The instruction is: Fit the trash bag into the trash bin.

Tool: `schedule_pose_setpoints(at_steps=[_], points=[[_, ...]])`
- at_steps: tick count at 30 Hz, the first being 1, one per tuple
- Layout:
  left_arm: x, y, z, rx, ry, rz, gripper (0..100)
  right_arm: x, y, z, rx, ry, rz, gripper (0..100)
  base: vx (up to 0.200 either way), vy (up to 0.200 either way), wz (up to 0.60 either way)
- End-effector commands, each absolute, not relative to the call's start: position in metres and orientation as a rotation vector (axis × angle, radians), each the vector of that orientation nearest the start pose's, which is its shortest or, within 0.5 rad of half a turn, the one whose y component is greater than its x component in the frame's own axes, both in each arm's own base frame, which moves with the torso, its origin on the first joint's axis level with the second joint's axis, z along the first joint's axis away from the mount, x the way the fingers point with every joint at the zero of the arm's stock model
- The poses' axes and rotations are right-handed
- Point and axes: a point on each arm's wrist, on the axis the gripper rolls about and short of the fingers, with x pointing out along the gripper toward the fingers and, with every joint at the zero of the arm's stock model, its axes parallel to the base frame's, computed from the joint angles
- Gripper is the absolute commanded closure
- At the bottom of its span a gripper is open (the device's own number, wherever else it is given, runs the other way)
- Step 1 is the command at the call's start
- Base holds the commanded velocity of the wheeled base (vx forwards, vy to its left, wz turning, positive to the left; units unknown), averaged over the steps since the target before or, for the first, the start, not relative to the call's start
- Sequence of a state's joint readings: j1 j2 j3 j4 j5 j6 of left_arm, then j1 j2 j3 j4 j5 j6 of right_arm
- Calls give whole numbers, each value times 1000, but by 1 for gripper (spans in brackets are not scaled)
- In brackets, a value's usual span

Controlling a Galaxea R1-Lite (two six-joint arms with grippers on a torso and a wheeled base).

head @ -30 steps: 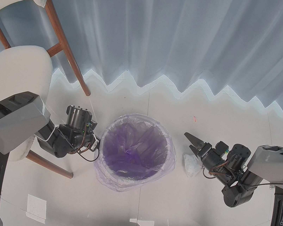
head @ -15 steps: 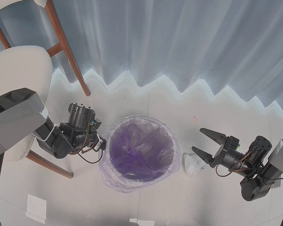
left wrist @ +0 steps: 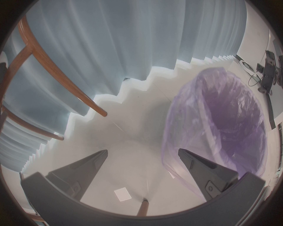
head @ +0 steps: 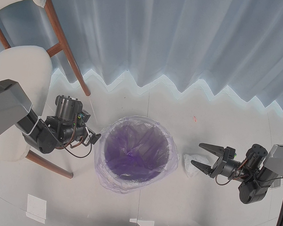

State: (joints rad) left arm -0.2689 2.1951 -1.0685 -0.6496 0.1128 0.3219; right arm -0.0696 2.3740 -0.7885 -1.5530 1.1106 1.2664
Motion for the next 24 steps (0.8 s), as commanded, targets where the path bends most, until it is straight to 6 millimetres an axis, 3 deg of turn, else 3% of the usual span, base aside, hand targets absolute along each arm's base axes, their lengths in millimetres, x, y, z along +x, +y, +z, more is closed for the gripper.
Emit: schedule_pose_setpoints(at_steps=[1,12,13,17,19,20,24], points=[[391,-106,94,397,385,-224,0,381,-6,24,1159,680,880,0,0,0,0],[361,-135,159,351,154,-296,0,383,-6,20,1139,672,884,0,0,0,0],[352,-148,178,308,40,-343,0,383,-6,20,1132,669,887,0,0,0,0],[331,-167,202,203,-97,-388,0,381,-4,19,1126,671,889,0,0,0,0],[304,-162,213,154,-105,-394,0,380,-3,18,1108,666,892,0,0,0,0],[302,-162,213,153,-105,-394,0,380,-3,18,1106,665,893,0,0,0,0],[257,-128,214,128,-78,-342,0,372,1,18,1068,664,906,0,0,0,0]])
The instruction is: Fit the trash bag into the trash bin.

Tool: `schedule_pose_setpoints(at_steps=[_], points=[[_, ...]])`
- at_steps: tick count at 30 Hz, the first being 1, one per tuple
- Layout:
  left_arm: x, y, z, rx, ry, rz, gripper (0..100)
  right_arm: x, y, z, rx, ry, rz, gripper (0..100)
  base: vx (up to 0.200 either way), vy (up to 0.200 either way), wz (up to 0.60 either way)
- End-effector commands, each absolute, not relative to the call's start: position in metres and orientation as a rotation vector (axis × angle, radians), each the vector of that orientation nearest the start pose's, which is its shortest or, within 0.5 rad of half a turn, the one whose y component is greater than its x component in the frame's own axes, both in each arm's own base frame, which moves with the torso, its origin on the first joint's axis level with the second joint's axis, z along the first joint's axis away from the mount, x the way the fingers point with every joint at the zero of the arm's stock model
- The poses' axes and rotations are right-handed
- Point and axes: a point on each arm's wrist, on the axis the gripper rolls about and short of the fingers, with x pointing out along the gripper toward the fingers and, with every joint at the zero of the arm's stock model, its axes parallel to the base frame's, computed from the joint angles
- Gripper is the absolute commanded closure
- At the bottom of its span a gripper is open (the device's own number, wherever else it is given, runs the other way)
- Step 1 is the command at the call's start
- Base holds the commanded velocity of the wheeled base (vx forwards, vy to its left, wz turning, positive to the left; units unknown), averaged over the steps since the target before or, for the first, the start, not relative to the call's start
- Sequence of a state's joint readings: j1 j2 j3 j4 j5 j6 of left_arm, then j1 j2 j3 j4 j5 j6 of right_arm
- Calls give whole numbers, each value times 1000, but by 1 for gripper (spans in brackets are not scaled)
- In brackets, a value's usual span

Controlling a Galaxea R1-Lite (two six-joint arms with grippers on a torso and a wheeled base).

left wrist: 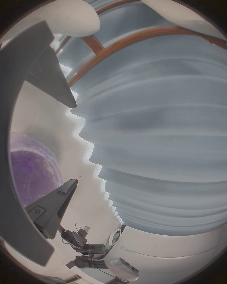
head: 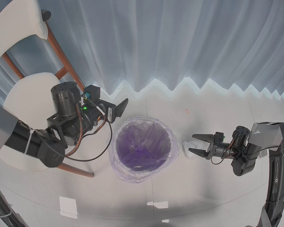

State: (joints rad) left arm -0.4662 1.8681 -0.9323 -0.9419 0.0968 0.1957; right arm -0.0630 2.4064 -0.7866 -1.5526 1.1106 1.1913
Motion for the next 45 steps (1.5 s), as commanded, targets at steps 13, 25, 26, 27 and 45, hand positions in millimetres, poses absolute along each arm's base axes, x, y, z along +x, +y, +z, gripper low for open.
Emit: schedule_pose_setpoints(at_steps=[13,25,26,27,45], points=[[177,-84,269,-133,-246,-443,0,340,38,41,707,513,1076,0,0,0,0],[179,-85,249,-102,-186,-584,0,295,106,164,814,144,937,0,-67,0,0],[178,-85,247,-99,-178,-596,0,295,111,165,820,135,932,0,-200,0,0],[178,-85,246,-99,-175,-600,0,294,113,166,823,130,930,0,-200,0,0],[180,-83,243,-108,-159,-592,0,342,124,173,767,159,544,0,-200,0,0]])
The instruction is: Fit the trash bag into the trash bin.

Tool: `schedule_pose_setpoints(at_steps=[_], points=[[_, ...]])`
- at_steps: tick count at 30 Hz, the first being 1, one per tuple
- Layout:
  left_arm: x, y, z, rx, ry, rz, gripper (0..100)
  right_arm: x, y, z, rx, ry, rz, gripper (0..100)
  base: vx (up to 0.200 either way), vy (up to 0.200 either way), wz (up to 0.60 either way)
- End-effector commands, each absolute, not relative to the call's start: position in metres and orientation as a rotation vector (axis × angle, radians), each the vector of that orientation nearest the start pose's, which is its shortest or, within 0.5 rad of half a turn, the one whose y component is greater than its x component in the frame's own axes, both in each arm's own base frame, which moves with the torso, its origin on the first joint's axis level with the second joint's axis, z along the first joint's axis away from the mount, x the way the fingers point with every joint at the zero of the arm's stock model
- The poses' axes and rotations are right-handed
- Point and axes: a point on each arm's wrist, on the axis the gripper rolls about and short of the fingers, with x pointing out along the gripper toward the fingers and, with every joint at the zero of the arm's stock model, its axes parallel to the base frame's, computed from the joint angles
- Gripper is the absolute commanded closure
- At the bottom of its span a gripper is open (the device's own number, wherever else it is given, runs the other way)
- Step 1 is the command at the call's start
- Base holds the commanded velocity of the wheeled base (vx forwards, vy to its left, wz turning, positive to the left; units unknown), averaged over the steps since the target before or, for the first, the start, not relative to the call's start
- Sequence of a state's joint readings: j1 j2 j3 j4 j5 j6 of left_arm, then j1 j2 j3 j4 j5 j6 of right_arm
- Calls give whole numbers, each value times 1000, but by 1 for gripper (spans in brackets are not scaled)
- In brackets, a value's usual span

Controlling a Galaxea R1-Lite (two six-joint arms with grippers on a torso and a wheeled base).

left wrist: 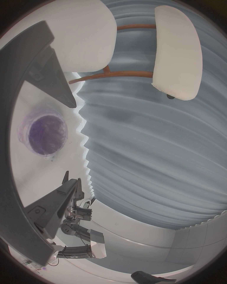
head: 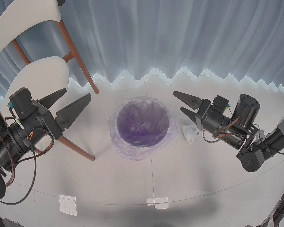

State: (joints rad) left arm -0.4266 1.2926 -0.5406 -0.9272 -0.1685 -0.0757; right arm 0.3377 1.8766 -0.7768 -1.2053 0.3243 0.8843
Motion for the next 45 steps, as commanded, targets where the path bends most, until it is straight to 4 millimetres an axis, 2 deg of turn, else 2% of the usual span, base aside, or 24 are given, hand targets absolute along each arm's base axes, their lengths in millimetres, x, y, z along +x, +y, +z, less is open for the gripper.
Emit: schedule_pose_setpoints(at_steps=[1,6,7,8,10,19,20,23,28,30,33,36,37,39,45], points=[[181,-81,244,-123,-158,-588,0,350,122,164,707,157,493,0,-200,0,0],[188,-65,244,-143,-142,-549,0,383,108,107,467,210,298,0,-80,-120,0],[188,-65,244,-144,-142,-546,0,384,108,106,464,211,293,0,0,-200,0],[190,-60,243,-149,-137,-540,0,391,108,94,449,222,263,0,0,-200,0],[192,-56,243,-151,-134,-527,0,396,110,83,444,238,248,0,0,-200,0],[192,-52,242,-145,-130,-518,0,399,103,64,403,297,215,0,0,-200,0],[192,-53,242,-145,-130,-520,0,402,102,51,367,325,206,0,0,-200,0],[192,-52,241,-142,-131,-517,0,407,98,34,334,343,186,0,0,-200,0],[186,-44,238,-144,-130,-446,0,406,102,17,318,384,188,0,0,-40,0],[185,-36,239,-141,-133,-385,0,405,106,1,292,421,194,0,0,0,0],[184,-35,235,-140,-95,-371,0,406,109,-21,225,448,178,0,0,0,0],[180,-34,235,-141,-69,-371,0,411,109,-43,168,395,154,0,0,0,0],[180,-34,235,-141,-69,-371,0,411,109,-43,168,395,154,0,200,0,0],[177,-33,234,-141,-43,-365,0,410,113,-62,126,373,172,0,200,0,0],[176,-33,232,-142,-23,-362,0,406,122,-76,79,369,195,0,200,0,0]])
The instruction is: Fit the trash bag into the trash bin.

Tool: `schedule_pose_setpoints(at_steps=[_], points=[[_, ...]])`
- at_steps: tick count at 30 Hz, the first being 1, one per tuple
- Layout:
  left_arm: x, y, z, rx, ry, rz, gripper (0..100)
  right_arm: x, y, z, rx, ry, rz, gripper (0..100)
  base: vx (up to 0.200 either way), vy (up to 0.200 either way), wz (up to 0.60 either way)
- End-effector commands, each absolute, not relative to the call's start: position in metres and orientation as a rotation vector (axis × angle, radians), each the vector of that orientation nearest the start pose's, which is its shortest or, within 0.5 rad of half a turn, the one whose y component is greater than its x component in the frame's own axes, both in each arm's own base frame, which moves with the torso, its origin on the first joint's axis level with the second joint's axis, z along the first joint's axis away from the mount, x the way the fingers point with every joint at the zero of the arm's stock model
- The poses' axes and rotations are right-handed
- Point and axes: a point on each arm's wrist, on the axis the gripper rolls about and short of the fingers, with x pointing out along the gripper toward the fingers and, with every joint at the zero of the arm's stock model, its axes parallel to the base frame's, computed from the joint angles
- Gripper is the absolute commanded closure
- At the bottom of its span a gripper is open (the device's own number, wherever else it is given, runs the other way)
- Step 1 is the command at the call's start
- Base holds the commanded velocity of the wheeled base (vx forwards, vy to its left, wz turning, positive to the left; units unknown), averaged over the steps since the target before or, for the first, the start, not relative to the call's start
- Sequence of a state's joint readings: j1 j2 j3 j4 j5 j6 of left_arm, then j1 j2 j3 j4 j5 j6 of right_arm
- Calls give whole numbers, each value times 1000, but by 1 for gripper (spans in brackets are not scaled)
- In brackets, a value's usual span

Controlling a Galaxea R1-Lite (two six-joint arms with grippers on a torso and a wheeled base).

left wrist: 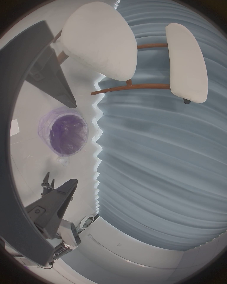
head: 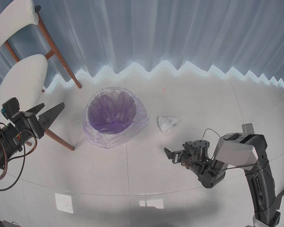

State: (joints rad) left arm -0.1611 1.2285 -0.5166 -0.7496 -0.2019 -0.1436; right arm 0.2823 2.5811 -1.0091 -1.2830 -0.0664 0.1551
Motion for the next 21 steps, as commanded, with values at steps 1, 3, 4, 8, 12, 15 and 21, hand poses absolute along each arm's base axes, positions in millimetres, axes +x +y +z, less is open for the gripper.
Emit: schedule_pose_setpoints(at_steps=[1,3,4,8,12,15,21], points=[[176,-33,232,-142,-23,-362,0,407,123,-75,81,366,195,0,200,0,0],[176,-33,232,-142,-19,-361,0,410,123,-74,85,356,194,0,200,0,0],[176,-33,232,-142,-19,-361,0,410,123,-75,86,359,192,0,200,0,0],[176,-33,231,-140,-17,-364,0,413,122,-73,89,354,188,0,200,0,0],[177,-33,231,-146,-14,-375,0,422,117,-73,94,343,170,0,200,0,0],[177,-32,232,-146,-19,-369,0,425,118,-74,87,359,171,0,200,0,0],[179,-31,234,-145,-23,-377,0,435,125,-75,81,385,178,0,200,0,0]])
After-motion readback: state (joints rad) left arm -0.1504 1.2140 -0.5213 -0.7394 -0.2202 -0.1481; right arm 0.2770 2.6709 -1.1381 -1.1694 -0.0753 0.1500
